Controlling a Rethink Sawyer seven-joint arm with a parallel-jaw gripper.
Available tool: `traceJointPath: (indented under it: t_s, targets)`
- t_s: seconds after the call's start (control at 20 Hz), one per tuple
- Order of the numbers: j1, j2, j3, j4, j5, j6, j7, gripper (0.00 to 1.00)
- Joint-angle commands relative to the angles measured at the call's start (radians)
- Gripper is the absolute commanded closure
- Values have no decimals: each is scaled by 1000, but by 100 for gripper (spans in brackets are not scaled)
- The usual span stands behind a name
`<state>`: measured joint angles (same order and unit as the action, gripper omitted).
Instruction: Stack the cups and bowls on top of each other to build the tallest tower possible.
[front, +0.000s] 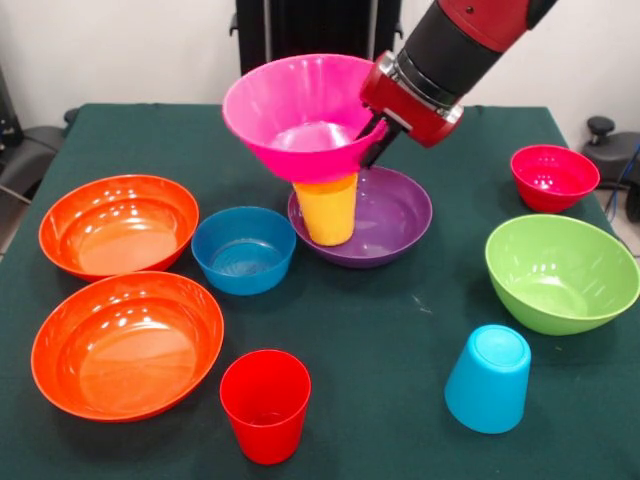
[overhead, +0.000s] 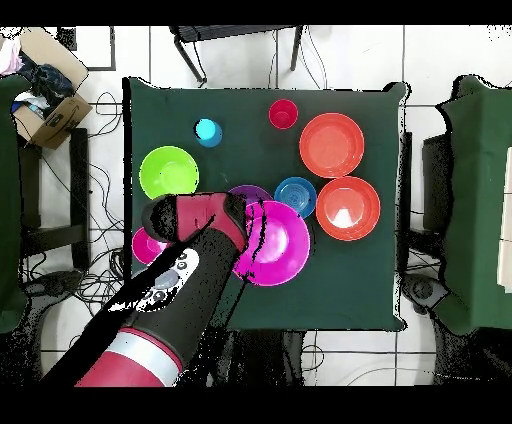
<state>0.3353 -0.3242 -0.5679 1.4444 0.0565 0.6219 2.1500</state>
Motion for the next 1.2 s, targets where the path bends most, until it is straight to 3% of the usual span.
traceJointPath:
  t_s: [0.05, 1.2]
  targets:
    - [-25, 16, 186, 4, -40, -79, 8, 100]
    - [18, 20, 144, -9, -42, -9, 50, 100]
